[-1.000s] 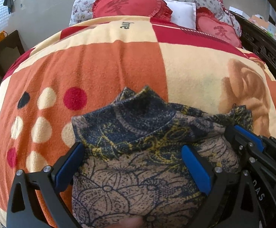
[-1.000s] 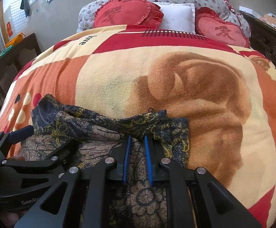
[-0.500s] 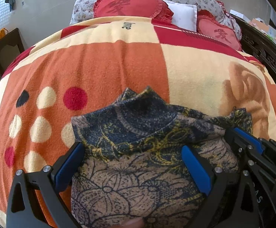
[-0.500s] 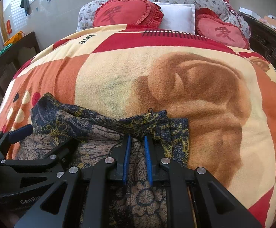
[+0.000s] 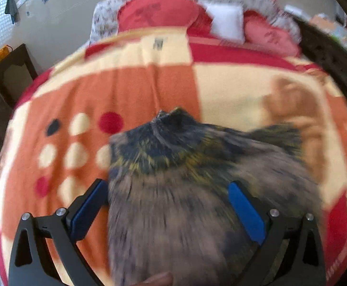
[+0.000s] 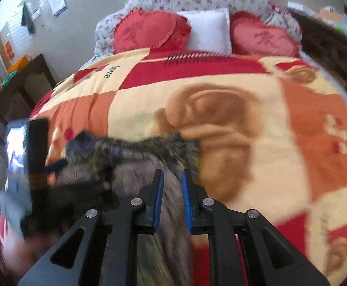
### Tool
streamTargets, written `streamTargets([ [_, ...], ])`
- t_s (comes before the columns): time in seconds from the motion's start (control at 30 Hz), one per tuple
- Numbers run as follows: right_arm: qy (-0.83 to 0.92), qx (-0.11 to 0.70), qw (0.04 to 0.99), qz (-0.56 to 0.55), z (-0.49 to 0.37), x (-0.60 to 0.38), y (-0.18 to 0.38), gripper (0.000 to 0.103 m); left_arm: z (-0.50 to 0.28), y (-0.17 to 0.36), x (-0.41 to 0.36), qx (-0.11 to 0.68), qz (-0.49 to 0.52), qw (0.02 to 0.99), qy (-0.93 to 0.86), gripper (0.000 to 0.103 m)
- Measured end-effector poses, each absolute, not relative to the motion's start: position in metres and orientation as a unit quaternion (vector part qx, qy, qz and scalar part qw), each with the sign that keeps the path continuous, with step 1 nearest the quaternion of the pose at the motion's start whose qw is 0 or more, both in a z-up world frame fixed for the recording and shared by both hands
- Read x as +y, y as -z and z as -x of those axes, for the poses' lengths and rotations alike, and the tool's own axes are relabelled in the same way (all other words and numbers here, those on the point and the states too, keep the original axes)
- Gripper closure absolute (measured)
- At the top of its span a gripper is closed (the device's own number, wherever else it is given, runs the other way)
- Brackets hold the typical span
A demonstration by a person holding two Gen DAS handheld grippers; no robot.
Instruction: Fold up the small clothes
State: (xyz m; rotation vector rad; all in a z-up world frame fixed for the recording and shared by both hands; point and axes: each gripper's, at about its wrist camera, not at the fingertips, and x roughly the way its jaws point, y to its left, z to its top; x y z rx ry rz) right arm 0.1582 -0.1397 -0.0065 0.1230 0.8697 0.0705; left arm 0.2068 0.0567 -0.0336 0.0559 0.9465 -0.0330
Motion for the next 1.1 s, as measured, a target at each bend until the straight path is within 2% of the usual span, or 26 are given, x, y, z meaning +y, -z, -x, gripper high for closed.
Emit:
streamTargets([
  [0.13,-0.048,0.411,0.909,-0.051,-0.083,-0.16,-0.01,0.068,-0.122,0.001,0.056,0.442,-0.041,0.896,0.011,0.0],
  [0.4,-0.055,0.429,0.902,0.002,0.014,-0.141,-0.017,0.066,-0.014,-0.007,0.037,0.465,-0.036,0.884,0.033,0.0],
  [0.57,-0.059,0.412,0.909,0.002,0.038,-0.139,-0.034,0.058,0.008,-0.018,0.03,0.46,-0.039,0.887,0.028,0.0],
  [1.0,-0.049,0.426,0.903,-0.03,0.044,-0.154,-0.029,0.054,0.009,-0.023,0.033,0.467,-0.028,0.883,0.028,0.0],
  [1.1,-0.043,0.424,0.904,-0.026,0.044,-0.155,-0.029,0.047,0.007,-0.02,0.035,0.471,-0.024,0.881,0.026,0.0],
])
